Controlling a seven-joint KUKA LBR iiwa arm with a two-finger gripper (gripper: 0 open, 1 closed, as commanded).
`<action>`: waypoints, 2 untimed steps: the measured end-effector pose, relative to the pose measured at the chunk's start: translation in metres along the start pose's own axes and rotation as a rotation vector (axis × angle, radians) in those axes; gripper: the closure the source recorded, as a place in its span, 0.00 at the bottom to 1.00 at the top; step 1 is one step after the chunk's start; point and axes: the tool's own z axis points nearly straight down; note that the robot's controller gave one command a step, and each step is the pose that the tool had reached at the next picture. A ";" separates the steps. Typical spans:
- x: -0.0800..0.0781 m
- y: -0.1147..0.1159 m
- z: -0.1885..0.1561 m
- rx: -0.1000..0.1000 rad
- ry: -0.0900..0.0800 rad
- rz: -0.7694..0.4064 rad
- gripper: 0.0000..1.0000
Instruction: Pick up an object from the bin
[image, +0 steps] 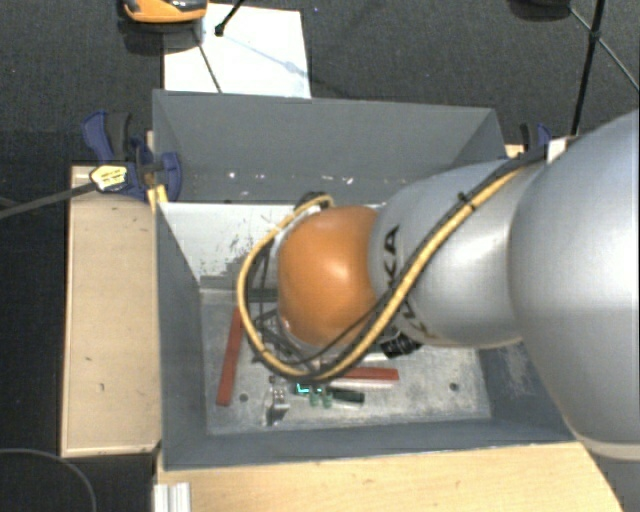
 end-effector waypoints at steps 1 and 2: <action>-0.002 -0.001 -0.004 -0.002 -0.007 0.004 0.00; -0.027 -0.063 0.025 -0.002 -0.008 -0.013 0.00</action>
Offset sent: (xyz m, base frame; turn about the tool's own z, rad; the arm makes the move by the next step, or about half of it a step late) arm 0.0428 -0.1066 -0.0443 -0.0132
